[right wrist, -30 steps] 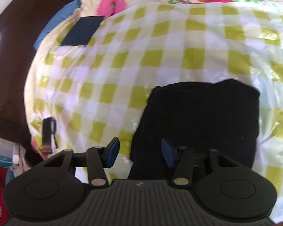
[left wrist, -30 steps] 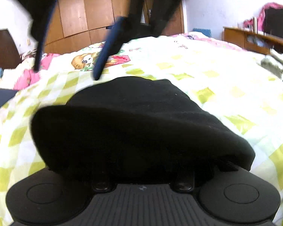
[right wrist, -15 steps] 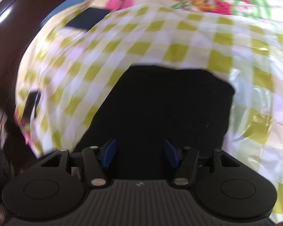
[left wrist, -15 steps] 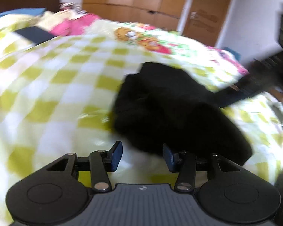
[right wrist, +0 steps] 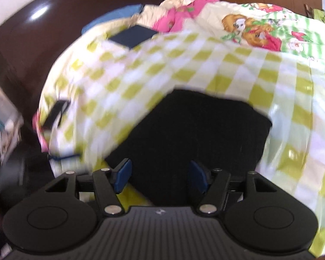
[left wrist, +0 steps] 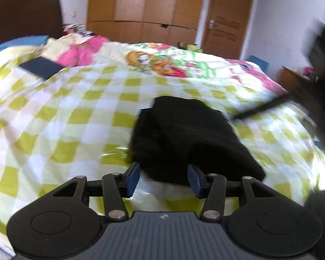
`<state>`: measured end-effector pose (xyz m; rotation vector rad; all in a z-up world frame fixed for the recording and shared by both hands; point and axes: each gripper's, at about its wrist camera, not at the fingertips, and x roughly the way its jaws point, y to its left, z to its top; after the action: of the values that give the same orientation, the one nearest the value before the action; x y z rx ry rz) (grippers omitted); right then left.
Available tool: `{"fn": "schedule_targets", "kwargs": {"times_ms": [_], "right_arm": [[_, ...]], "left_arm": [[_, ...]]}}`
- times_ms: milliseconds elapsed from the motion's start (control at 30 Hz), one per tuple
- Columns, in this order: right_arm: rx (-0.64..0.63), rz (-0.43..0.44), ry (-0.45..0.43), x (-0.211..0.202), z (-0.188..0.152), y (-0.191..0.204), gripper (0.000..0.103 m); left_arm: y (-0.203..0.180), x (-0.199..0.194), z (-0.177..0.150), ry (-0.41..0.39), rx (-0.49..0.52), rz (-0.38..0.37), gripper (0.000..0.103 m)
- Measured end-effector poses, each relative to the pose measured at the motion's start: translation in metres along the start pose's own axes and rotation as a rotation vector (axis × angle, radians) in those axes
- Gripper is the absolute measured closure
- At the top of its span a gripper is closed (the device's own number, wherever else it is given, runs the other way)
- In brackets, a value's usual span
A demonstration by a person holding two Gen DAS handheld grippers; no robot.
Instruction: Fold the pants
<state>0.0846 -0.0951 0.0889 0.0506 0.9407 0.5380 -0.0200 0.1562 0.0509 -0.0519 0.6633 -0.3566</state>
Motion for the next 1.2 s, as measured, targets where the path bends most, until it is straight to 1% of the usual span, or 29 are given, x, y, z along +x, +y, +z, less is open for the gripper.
{"fn": "schedule_targets", "kwargs": {"times_ms": [67,100,133,233,267,333,367,433,467,500,533,567,600,633,667,700,733,767,800,833,900,967,1033,1200], "right_arm": [[-0.023,-0.029,0.009,0.02,0.028,0.001,0.034],[-0.025,-0.029,0.021,0.034,0.042,0.002,0.034],[-0.017,-0.02,0.032,0.047,0.053,0.001,0.034],[0.013,-0.029,0.093,0.087,0.083,-0.005,0.034],[0.011,-0.034,0.111,0.097,0.089,-0.007,0.034],[-0.003,-0.044,0.154,0.117,0.1,-0.007,0.034],[-0.043,-0.027,0.163,0.124,0.104,-0.004,0.034],[-0.187,-0.013,0.191,0.14,0.11,0.003,0.031],[-0.24,-0.008,0.228,0.148,0.112,0.004,0.029],[-0.279,0.008,0.278,0.158,0.114,0.002,0.029],[-0.293,0.001,0.31,0.164,0.114,-0.001,0.029],[-0.298,0.002,0.345,0.169,0.114,-0.006,0.029],[-0.287,0.026,0.366,0.17,0.113,-0.012,0.031],[-0.261,0.06,0.367,0.166,0.113,-0.018,0.032],[-0.238,0.095,0.365,0.161,0.112,-0.024,0.039],[-0.23,0.126,0.369,0.157,0.11,-0.027,0.05],[-0.233,0.136,0.374,0.155,0.108,-0.028,0.054],[-0.237,0.135,0.38,0.154,0.106,-0.028,0.062],[-0.24,0.131,0.38,0.153,0.103,-0.029,0.069],[-0.236,0.132,0.371,0.15,0.103,-0.028,0.071],[-0.223,0.136,0.338,0.14,0.104,-0.028,0.077],[-0.207,0.144,0.29,0.124,0.106,-0.029,0.08],[-0.17,0.15,0.235,0.106,0.109,-0.035,0.081],[-0.085,0.15,0.094,0.068,0.123,-0.046,0.081]], "left_arm": [[-0.014,0.007,-0.002,-0.01,0.01,-0.016,0.04],[-0.021,0.014,-0.002,-0.016,0.019,-0.02,0.039],[-0.027,0.02,-0.003,-0.024,0.037,-0.007,0.039],[-0.046,0.042,-0.007,-0.039,0.151,0.087,0.039],[-0.049,0.046,-0.008,-0.044,0.173,0.105,0.038],[-0.048,0.053,-0.008,-0.045,0.163,0.102,0.038],[-0.045,0.056,-0.008,-0.045,0.145,0.089,0.038],[-0.04,0.061,-0.009,-0.042,0.123,0.061,0.038],[-0.037,0.063,-0.008,-0.041,0.117,0.055,0.038],[-0.034,0.064,-0.008,-0.046,0.11,0.05,0.039],[-0.032,0.064,-0.008,-0.052,0.102,0.045,0.039],[-0.029,0.064,-0.007,-0.056,0.09,0.044,0.045],[-0.026,0.065,-0.006,-0.059,0.08,0.05,0.051],[-0.023,0.065,-0.006,-0.059,0.066,0.041,0.052],[-0.021,0.065,-0.006,-0.061,0.049,0.029,0.055],[-0.019,0.067,-0.006,-0.059,0.037,0.02,0.06],[-0.019,0.069,-0.006,-0.054,0.037,0.02,0.061],[-0.02,0.071,-0.006,-0.053,0.046,0.028,0.062],[-0.021,0.073,-0.005,-0.054,0.053,0.036,0.065],[-0.02,0.073,-0.005,-0.056,0.05,0.037,0.066],[-0.016,0.071,-0.003,-0.061,0.024,0.027,0.07],[-0.013,0.067,0.0,-0.078,0.006,0.017,0.072],[-0.014,0.061,0.007,-0.105,0.004,0.023,0.074],[-0.015,0.042,0.029,-0.203,0.027,0.038,0.077]]}}
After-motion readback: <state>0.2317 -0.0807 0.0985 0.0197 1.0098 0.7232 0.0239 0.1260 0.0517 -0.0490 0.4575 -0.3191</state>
